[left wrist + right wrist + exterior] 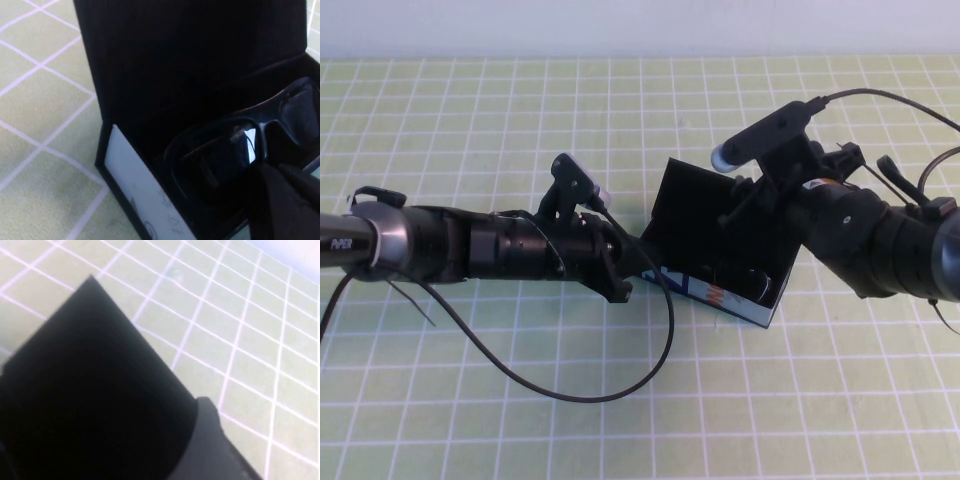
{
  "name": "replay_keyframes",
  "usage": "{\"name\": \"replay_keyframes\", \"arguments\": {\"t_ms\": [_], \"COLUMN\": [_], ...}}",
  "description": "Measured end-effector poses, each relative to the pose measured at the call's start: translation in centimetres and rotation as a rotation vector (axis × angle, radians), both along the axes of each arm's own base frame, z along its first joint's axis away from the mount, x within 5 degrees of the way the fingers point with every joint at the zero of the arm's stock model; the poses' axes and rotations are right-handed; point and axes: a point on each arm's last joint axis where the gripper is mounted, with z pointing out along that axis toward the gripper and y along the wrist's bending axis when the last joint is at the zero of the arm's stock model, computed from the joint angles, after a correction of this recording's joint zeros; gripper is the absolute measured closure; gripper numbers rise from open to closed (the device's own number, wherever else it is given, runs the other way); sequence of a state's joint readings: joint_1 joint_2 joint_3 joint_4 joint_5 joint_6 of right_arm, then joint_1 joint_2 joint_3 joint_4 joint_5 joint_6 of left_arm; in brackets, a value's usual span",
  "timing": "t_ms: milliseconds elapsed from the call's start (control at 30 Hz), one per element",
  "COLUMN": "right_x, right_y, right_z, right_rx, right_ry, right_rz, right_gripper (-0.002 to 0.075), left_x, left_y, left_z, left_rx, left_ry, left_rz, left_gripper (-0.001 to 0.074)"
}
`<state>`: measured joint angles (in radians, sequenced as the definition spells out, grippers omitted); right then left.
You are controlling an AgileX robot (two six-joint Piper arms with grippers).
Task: Take glasses out of glasses case
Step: Pick up the glasses from the glasses case
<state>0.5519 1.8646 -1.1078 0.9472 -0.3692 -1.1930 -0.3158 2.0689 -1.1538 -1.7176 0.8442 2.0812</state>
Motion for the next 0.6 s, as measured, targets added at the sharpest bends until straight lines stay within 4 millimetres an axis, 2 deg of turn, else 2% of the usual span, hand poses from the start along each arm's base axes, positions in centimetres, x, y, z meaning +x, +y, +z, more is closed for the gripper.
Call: {"name": "replay_keyframes", "arguments": {"t_ms": [367, 600], "right_x": [0.6, 0.5], "right_y": [-0.1, 0.0], "right_z": [-3.5, -3.8], "right_rx": [-0.027, -0.026], "right_ry": [0.088, 0.108], "right_rz": [-0.014, -0.001], "right_gripper": [0.0333, 0.0341], "left_x": [0.0, 0.0], "left_y": [0.0, 0.0], "left_z": [0.0, 0.0], "left_rx": [-0.001, -0.004], "left_ry": [0.005, 0.011], "left_rz": [0.001, 0.003], "left_gripper": [0.0739, 0.0739]}}
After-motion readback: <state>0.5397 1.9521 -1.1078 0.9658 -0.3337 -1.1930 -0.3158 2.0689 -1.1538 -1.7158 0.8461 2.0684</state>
